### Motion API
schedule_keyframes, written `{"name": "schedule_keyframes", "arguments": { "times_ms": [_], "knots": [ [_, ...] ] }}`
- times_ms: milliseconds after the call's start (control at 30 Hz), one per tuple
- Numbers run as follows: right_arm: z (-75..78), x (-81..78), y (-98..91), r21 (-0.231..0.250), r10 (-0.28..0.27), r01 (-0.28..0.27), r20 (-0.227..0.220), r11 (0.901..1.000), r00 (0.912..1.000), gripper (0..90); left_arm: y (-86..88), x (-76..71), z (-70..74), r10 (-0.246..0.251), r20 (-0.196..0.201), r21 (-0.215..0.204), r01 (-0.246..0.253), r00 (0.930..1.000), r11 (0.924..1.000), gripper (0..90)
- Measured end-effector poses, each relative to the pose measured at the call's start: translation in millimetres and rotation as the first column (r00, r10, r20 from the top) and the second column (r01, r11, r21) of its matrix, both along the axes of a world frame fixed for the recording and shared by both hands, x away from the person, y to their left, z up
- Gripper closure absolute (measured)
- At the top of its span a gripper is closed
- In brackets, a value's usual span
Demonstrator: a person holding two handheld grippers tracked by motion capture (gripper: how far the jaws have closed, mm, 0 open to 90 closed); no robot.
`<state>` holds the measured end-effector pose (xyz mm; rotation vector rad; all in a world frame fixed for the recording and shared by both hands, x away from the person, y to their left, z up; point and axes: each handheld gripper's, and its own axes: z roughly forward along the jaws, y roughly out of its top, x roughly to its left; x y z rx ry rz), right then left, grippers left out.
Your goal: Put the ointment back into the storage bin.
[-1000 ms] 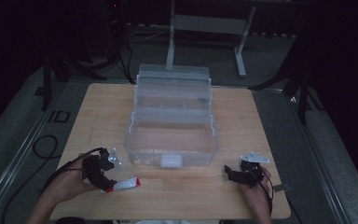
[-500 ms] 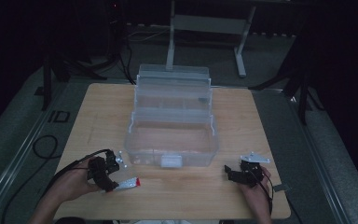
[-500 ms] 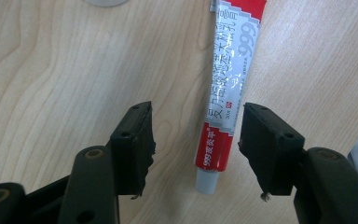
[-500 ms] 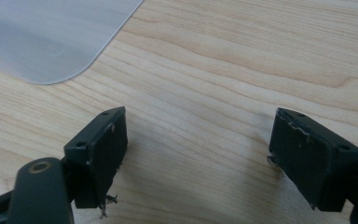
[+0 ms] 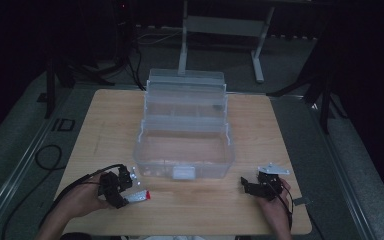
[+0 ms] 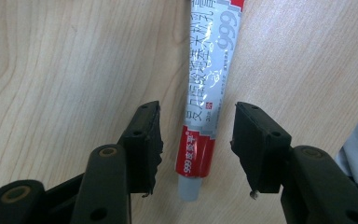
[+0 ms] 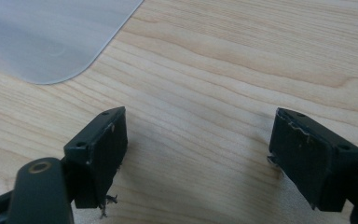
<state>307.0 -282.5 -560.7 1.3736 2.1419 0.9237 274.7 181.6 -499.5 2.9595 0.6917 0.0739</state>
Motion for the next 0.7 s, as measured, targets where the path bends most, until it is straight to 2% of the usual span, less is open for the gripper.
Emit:
{"name": "schedule_keyframes", "arguments": {
  "times_ms": [100, 333, 367, 500, 533, 700],
  "knots": [
    [0.0, 0.0, 0.0, 0.0, 0.0, 0.0, 0.0, 1.0, 1.0, 18.7, -3.5, 0.0, -4.1, -0.003, -0.011, 0.024, 0.003, 0.9999, 0.9997, 53.2],
    [0.0, 0.0, 0.1, 0.0, 0.001, -0.001, 0.0, 1.0, 1.0, 18.6, -8.4, -0.4, -9.9, -0.005, -0.015, 0.047, 0.006, 0.9999, 0.9989, 55.5],
    [0.0, 0.0, 0.1, 0.0, 0.001, -0.001, 0.0, 1.0, 1.0, 18.6, -9.8, -0.1, -11.0, -0.014, -0.017, 0.069, 0.015, 0.9997, 0.9975, 55.7],
    [0.0, 0.0, 0.1, 0.0, 0.001, -0.001, 0.0, 1.0, 1.0, 18.6, -11.7, -0.2, -13.3, -0.02, -0.024, 0.084, 0.022, 0.9995, 0.9962, 58.3],
    [0.0, 0.0, 0.1, 0.0, 0.001, -0.001, 0.0, 1.0, 1.0, 18.6, -12.4, 0.1, -15.1, -0.026, -0.026, 0.1, 0.029, 0.9993, 0.9946, 59.7],
    [0.0, 0.0, 0.1, 0.0, 0.001, -0.001, 0.0, 1.0, 1.0, 18.6, -12.2, 0.2, -17.0, -0.025, -0.029, 0.113, 0.028, 0.9993, 0.9932, 64.0]
  ]
}}
